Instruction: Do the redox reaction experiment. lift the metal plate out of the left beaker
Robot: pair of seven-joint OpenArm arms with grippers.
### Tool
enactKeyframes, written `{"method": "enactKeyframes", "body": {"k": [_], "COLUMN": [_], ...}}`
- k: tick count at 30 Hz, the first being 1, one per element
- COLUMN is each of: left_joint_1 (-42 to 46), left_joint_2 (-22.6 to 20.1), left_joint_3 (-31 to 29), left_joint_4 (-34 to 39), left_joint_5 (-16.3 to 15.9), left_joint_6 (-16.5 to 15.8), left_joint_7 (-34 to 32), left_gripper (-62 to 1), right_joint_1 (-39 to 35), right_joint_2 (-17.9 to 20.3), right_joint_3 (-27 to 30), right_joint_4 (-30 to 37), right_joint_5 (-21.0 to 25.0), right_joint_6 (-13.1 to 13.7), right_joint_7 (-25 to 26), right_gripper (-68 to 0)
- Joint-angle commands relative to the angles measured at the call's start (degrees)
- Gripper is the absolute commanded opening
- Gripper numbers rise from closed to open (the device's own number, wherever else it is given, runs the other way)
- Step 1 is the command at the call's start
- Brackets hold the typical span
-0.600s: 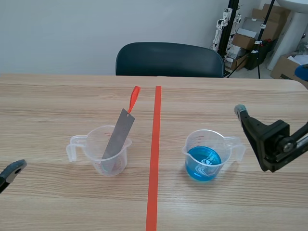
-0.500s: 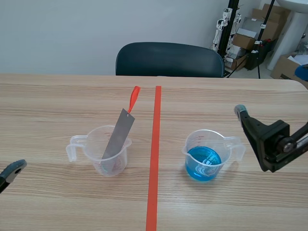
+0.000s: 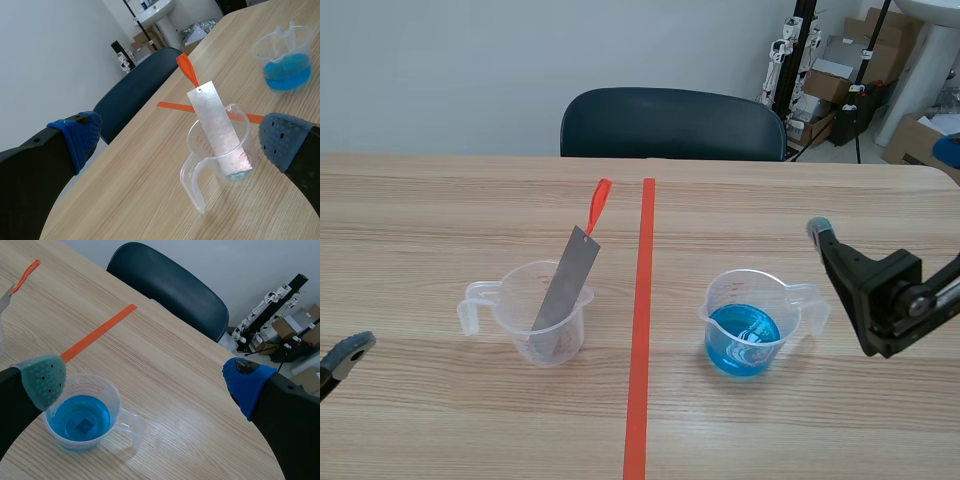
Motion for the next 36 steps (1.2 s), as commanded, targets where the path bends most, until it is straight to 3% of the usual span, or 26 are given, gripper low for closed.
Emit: {"method": "enactKeyframes", "body": {"k": [1, 15, 25, 29, 33, 36], "left_joint_1": [0.2, 0.2, 0.2, 0.2, 0.2, 0.2], "left_joint_2": [0.3, 0.3, 0.3, 0.3, 0.3, 0.3], "left_joint_3": [-0.5, -0.5, -0.5, -0.5, -0.5, -0.5], "left_joint_4": [0.9, 0.9, 0.9, 0.9, 0.9, 0.9], "left_joint_5": [-0.8, -0.8, -0.8, -0.8, -0.8, -0.8], "left_joint_6": [0.1, 0.1, 0.1, 0.1, 0.1, 0.1], "left_joint_7": [-0.6, -0.6, -0.6, -0.6, -0.5, -0.5], "left_gripper": [1.4, 1.4, 1.4, 1.4, 1.4, 1.4], "right_joint_1": [0.5, 0.5, 0.7, 0.7, 1.4, 3.4], "right_joint_2": [0.9, 0.9, 0.9, 0.9, 2.7, 4.4], "right_joint_3": [0.4, 0.4, 0.4, 0.4, 0.2, -1.4], "right_joint_4": [0.7, 0.7, 0.7, 0.6, -0.9, -3.0], "right_joint_5": [0.4, 1.1, 5.0, 7.4, 10.8, 11.7], "right_joint_6": [-0.4, -0.4, -0.2, 3.1, 8.5, 9.5], "right_joint_7": [0.9, 0.9, 0.0, -0.1, 0.2, 0.5], "right_gripper": [0.4, 0.4, 0.4, 0.4, 0.4, 0.4]}}
